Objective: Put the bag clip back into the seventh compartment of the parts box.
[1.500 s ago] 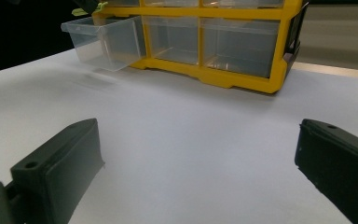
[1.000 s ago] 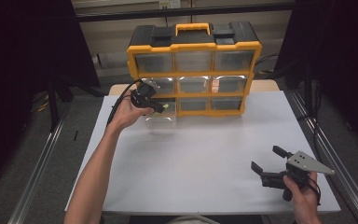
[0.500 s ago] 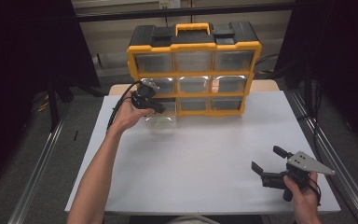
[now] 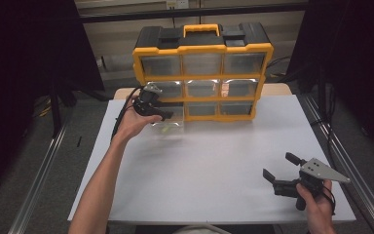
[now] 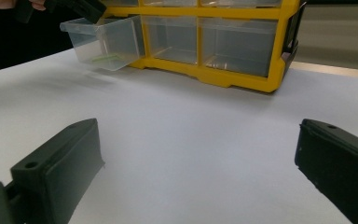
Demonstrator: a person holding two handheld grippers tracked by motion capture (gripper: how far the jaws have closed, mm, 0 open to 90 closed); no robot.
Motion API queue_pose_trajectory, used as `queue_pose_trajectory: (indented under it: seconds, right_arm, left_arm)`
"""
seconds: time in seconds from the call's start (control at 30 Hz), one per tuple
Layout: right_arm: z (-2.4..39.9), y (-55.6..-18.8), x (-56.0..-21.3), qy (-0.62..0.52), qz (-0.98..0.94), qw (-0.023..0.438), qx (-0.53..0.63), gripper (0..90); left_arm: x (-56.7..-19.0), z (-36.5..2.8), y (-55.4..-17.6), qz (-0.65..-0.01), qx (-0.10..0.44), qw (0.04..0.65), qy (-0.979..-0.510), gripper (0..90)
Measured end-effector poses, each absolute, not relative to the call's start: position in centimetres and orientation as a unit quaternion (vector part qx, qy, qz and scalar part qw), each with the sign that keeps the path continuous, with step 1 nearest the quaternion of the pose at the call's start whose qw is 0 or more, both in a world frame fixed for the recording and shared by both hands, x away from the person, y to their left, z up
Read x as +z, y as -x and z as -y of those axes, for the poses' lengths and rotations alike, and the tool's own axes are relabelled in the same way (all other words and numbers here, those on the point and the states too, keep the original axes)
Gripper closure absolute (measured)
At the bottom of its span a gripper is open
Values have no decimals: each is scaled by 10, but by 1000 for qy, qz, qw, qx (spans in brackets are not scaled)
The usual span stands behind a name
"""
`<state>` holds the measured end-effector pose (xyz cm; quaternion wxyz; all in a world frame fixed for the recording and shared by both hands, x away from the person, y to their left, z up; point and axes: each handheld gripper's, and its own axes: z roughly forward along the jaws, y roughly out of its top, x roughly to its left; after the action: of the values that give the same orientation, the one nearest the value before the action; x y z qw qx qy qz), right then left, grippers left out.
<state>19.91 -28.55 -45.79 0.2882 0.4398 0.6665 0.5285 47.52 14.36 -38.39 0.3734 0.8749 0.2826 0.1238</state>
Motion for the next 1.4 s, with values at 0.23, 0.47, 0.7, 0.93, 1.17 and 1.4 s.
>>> queue_pose_trajectory:
  seconds: [0.23, 0.47, 0.7, 0.93, 1.17, 1.4]
  right_arm:
    - [288, -199, -459, -442, -664, 288, 529, 1]
    - [289, -196, -459, -444, -662, 290, 529, 1]
    - [289, -197, -459, -448, -662, 288, 527, 1]
    - [288, -196, -458, -446, -663, 291, 527, 1]
    - [285, -197, -457, -442, -665, 292, 526, 1]
    - [286, -198, -458, -449, -661, 296, 524, 0]
  left_arm:
    - [-380, -148, -473, -301, 143, 416, -846, 76]
    - [-377, -151, -470, -304, 150, 459, -821, 41]
    - [-381, -154, -457, -298, 184, 482, -803, 37]
    - [-388, -158, -440, -299, 205, 507, -782, 35]
    - [-392, -164, -425, -303, 203, 515, -776, 34]
    - [-397, -173, -409, -306, 207, 523, -768, 34]
